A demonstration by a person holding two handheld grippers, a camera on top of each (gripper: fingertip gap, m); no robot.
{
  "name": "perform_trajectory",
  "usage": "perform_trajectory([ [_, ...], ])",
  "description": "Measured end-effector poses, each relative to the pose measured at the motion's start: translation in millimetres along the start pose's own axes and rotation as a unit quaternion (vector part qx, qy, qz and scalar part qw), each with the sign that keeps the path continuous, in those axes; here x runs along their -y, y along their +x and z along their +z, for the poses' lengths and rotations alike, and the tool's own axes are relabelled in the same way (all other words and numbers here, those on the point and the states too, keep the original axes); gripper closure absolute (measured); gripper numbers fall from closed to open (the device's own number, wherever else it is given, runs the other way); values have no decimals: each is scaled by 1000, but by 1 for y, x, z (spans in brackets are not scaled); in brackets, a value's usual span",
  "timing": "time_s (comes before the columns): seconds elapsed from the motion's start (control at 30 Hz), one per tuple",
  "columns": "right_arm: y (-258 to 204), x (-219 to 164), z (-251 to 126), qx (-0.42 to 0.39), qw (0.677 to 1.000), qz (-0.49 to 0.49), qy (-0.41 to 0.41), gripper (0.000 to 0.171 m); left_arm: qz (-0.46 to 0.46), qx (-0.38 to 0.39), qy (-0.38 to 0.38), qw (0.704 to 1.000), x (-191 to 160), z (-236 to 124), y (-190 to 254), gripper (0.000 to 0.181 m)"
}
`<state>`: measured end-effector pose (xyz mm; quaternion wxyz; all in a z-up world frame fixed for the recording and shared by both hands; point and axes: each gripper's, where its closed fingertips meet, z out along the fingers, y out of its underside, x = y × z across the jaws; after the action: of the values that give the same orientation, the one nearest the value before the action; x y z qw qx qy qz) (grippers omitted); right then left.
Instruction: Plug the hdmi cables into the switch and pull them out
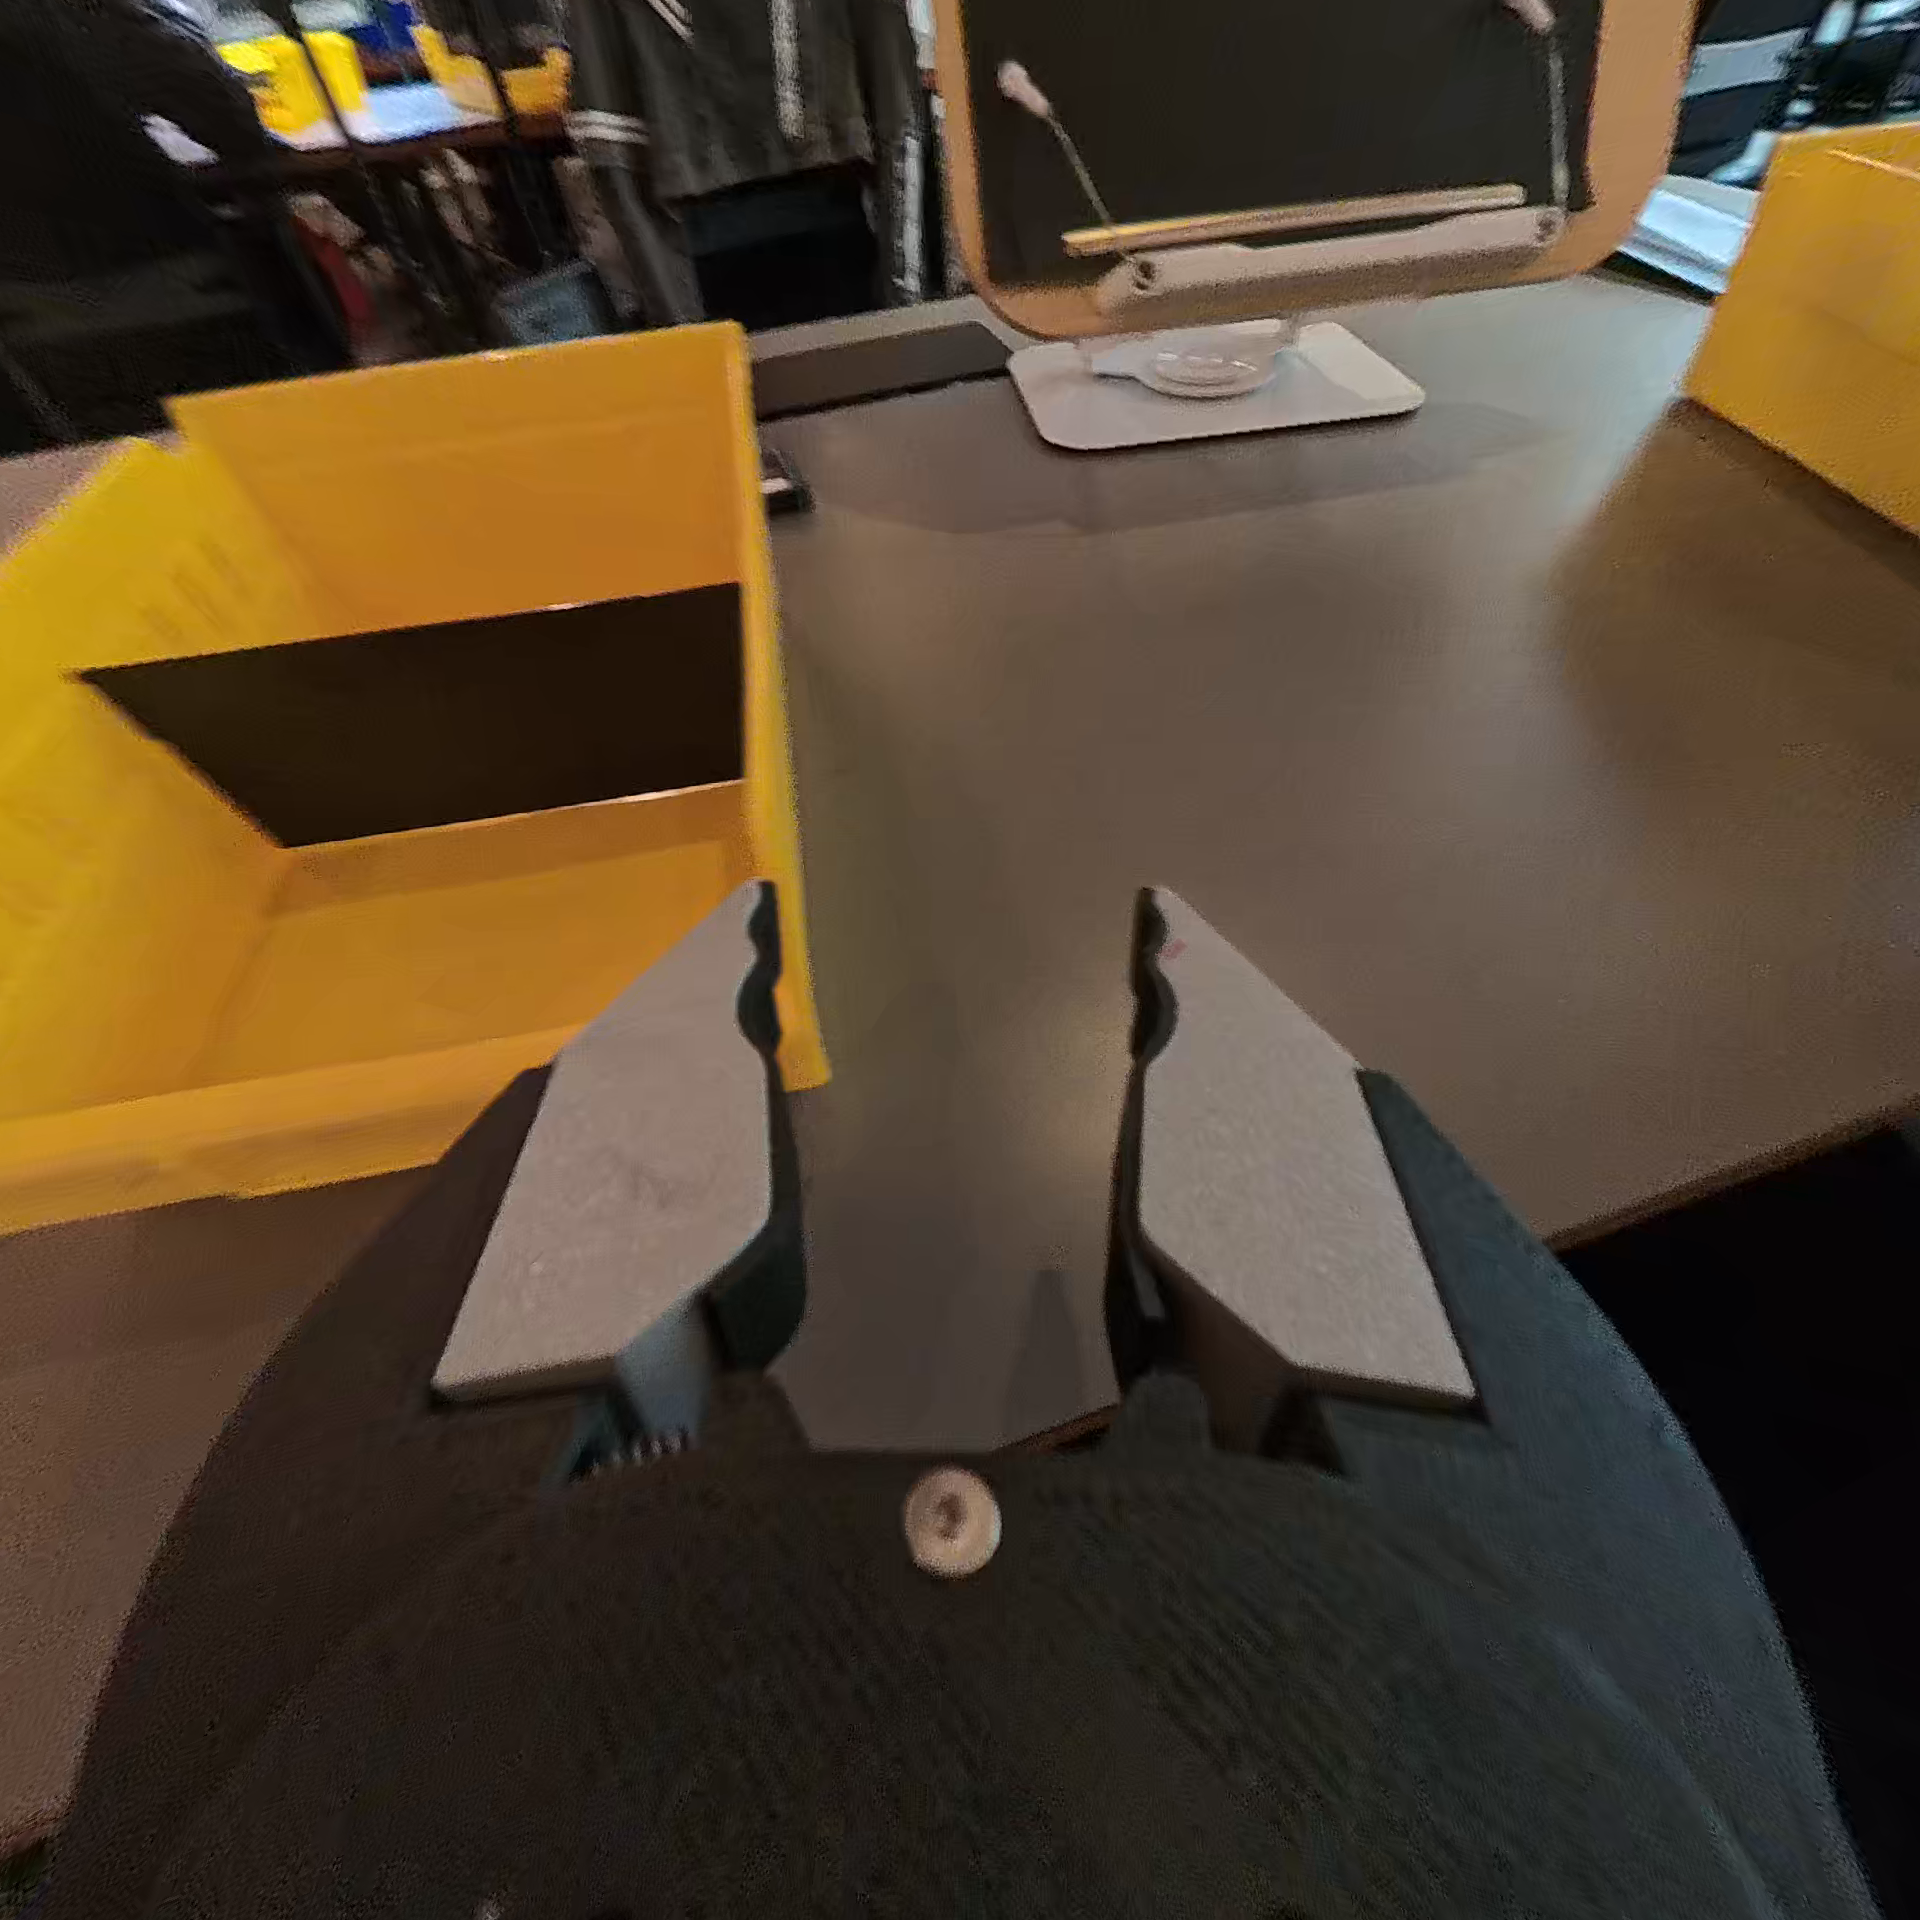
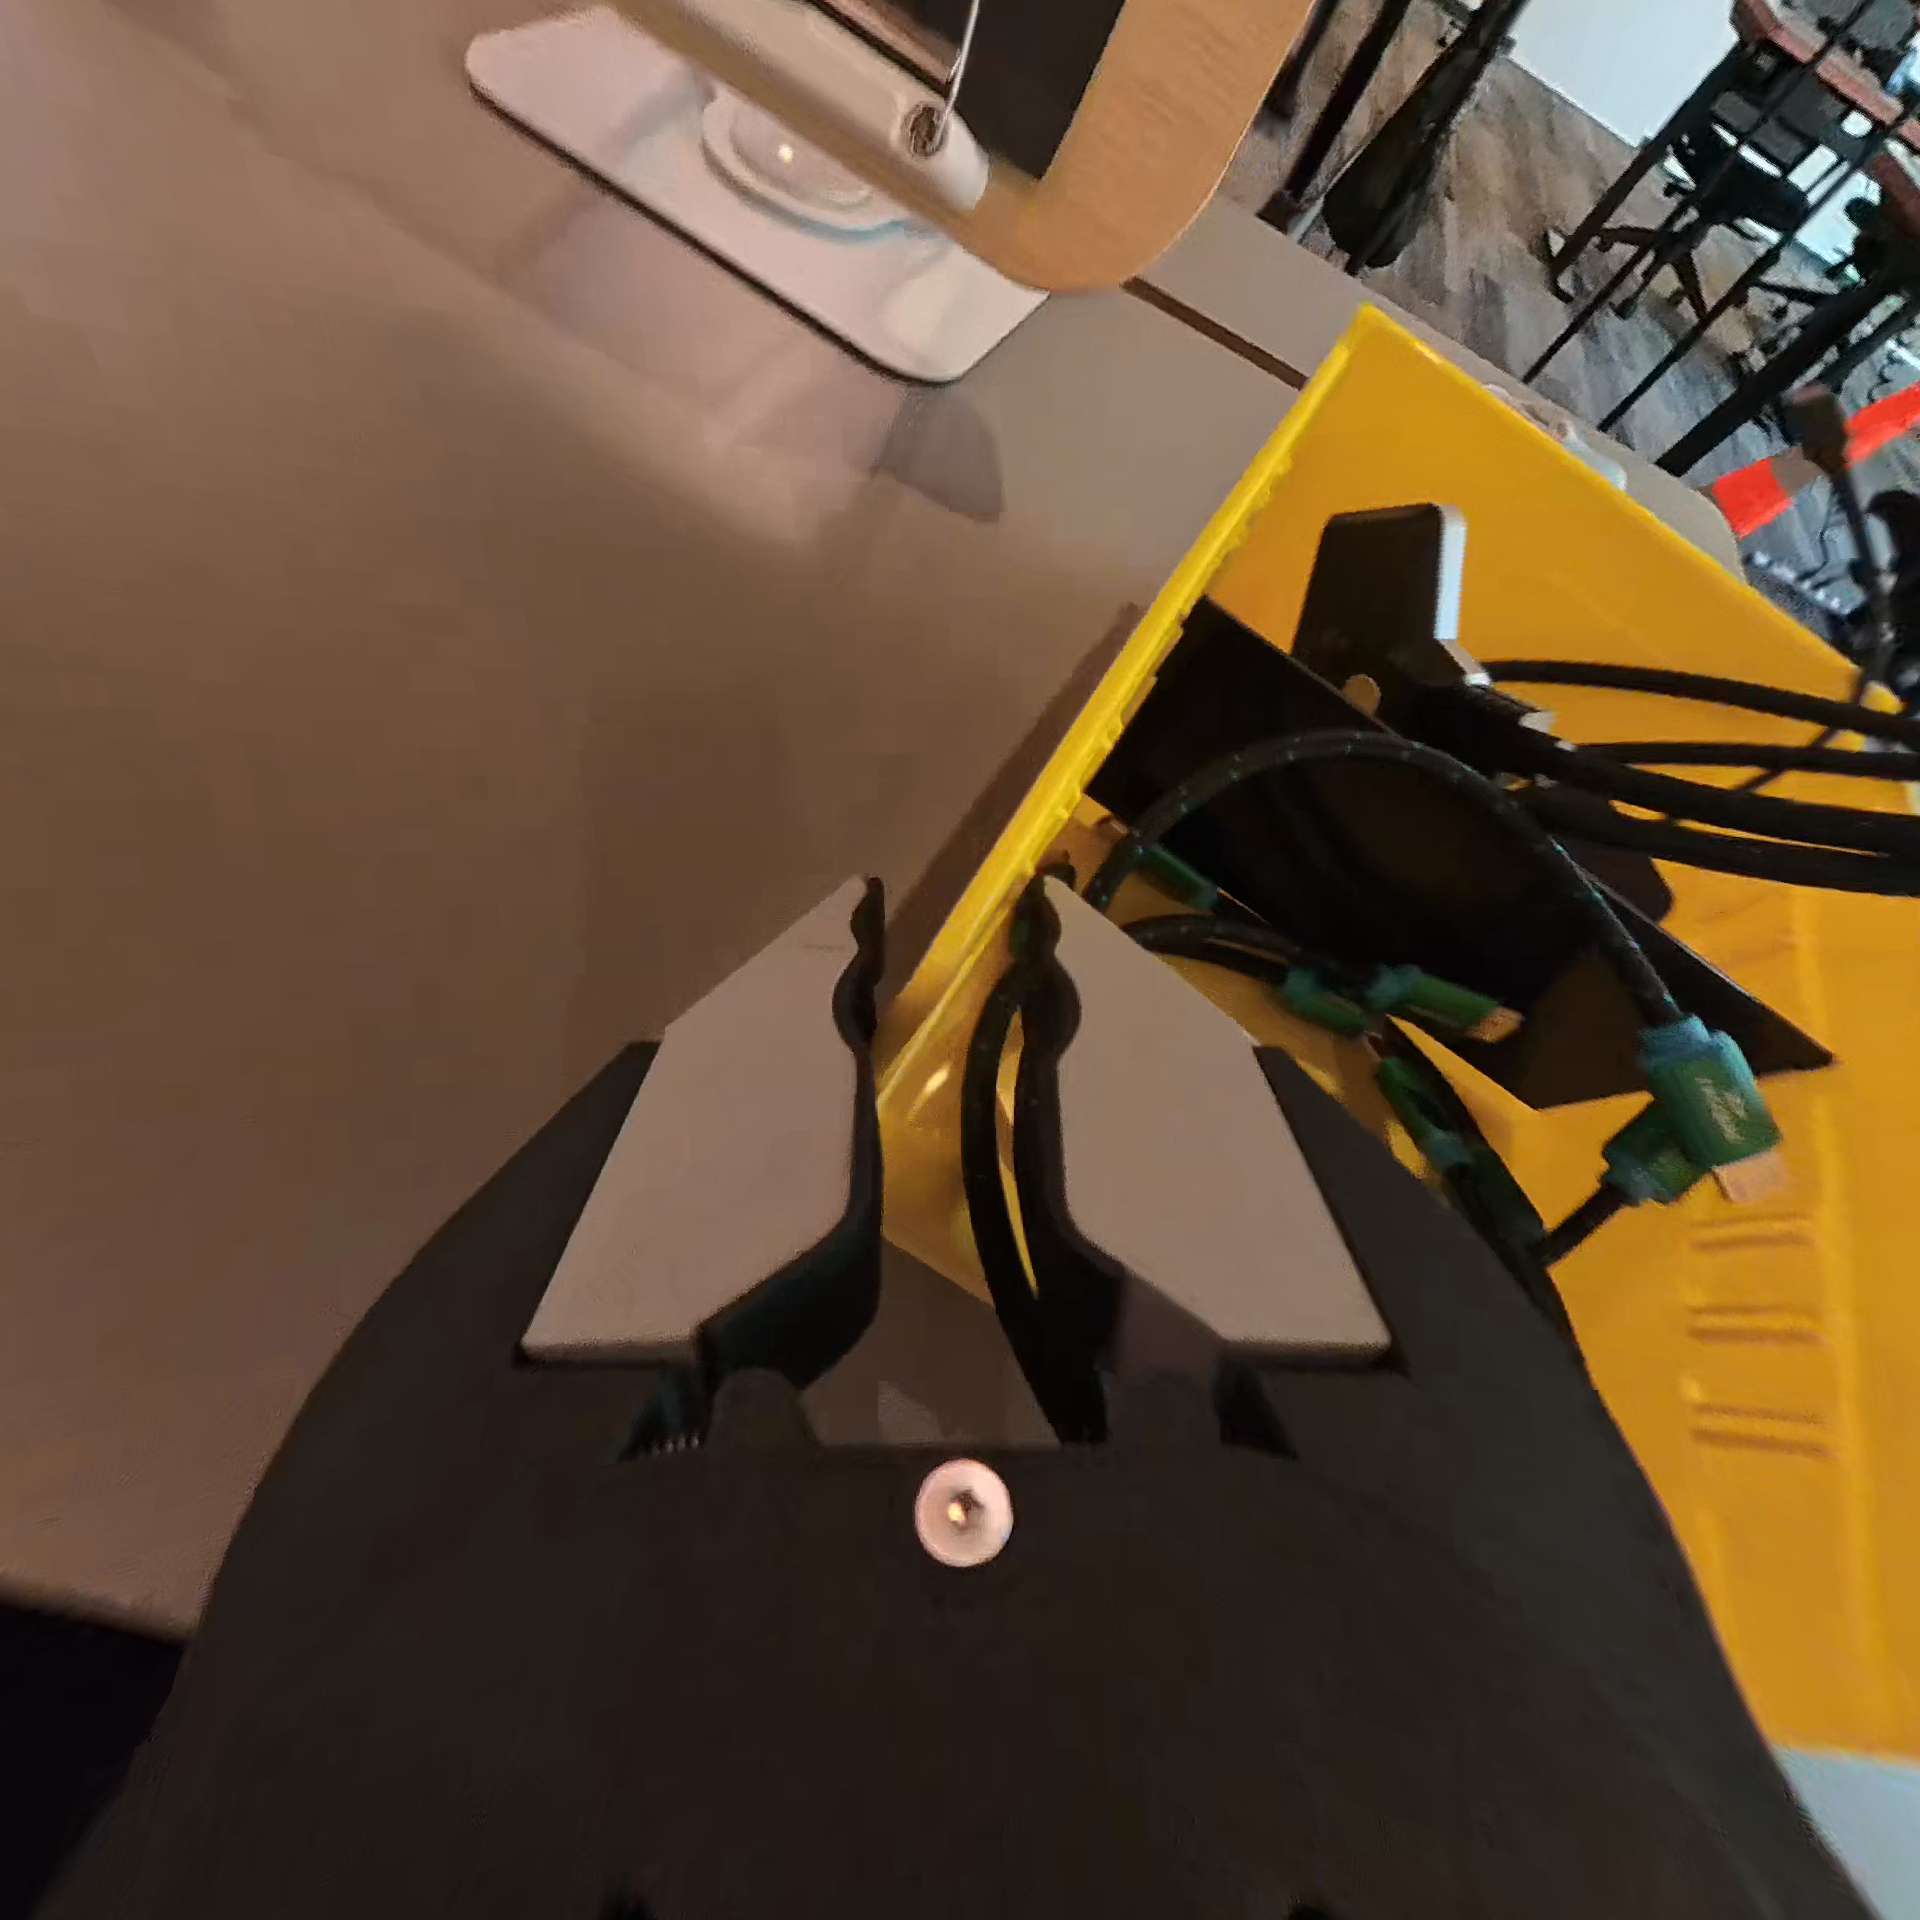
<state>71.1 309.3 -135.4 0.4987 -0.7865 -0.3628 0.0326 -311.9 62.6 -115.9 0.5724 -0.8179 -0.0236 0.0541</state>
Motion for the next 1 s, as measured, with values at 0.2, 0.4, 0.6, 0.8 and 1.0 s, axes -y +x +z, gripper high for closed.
perform_trajectory([
  [0.2,6,-22,-35,72,997,30,2,149,22,59,7,998,9,18,-33,103],
  [0.4,-2,-22,-32,84,996,31,-16,151,96,86,-48,991,-1,63,-60,178],
  [0.6,-63,-6,-44,140,990,15,-15,149,46,108,43,992,46,23,-85,179],
  [0.8,-176,34,-49,186,982,-20,-10,145,69,135,113,982,95,-31,-87,178],
  [1.0,-329,94,-50,265,961,-78,9,135,71,148,165,973,108,-65,-88,178],
])
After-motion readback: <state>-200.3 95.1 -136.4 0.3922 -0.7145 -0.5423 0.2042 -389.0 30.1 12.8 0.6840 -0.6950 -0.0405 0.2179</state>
